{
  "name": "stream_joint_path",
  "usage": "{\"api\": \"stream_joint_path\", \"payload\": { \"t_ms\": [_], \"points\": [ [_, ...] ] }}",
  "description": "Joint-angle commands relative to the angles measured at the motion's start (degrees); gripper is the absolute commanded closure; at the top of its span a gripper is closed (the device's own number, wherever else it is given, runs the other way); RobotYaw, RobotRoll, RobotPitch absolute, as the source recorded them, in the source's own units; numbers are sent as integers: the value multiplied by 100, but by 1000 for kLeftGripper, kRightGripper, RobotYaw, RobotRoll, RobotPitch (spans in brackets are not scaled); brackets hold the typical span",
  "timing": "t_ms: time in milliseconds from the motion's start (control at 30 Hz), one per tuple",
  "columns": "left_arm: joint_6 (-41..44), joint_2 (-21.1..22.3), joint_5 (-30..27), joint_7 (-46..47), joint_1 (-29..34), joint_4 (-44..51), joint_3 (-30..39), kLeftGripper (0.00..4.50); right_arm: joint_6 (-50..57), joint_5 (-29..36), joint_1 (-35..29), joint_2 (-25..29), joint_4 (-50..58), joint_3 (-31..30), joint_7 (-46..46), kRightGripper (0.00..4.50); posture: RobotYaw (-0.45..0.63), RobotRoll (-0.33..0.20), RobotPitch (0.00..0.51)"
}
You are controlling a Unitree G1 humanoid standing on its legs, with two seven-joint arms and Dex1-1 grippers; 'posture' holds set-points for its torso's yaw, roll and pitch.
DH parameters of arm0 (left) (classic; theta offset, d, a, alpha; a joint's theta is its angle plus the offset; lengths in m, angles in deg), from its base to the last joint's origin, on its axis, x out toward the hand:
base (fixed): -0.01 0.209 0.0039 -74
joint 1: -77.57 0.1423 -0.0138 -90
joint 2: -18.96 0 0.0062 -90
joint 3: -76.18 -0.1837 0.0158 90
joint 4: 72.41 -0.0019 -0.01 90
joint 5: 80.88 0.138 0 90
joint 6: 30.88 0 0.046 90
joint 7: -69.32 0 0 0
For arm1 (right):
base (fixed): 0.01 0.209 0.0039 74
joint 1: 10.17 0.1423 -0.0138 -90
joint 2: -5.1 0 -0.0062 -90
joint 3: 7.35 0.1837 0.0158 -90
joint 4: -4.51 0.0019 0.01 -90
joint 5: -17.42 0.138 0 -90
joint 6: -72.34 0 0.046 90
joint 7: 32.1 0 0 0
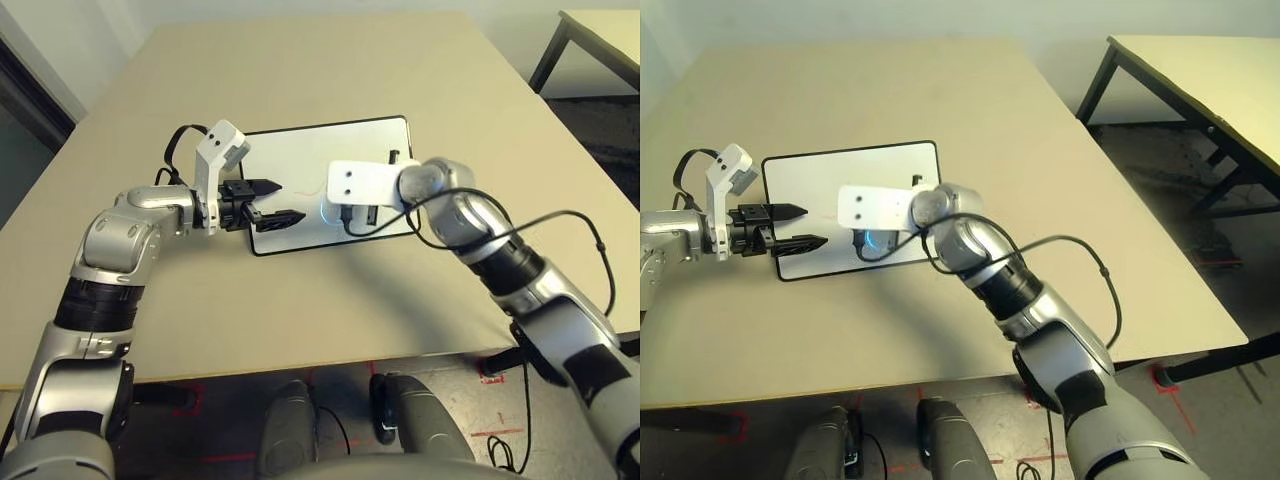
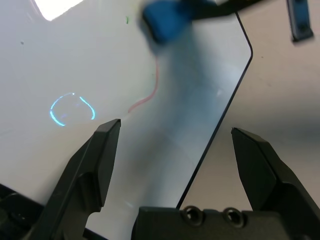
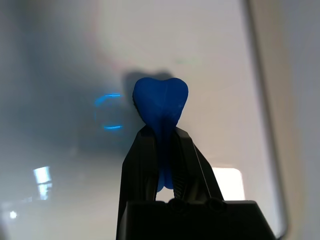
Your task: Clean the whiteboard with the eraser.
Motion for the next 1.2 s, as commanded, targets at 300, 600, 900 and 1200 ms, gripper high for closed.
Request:
{"api": "stream_joint_path", "payload": {
  "t_ms": [300, 600, 900, 1200],
  "points": [
    [28, 112, 34, -66, 63, -7, -18, 0, 241, 6, -653, 127, 1023, -137, 451, 4188, -21, 0, 130],
    [-133, 292, 169, -134, -189, -418, 7, 0, 234, -59, -555, 36, 788, -112, 374, 4188, -22, 0, 134],
    [-175, 361, 187, -164, -245, -492, 27, 0, -389, 74, 302, -336, -646, 234, -297, 4188, -14, 0, 138],
    [-193, 412, 191, -162, -260, -539, 63, 0, 308, -79, -1069, 240, 1443, -219, 613, 4188, -16, 0, 142]
  ]
}}
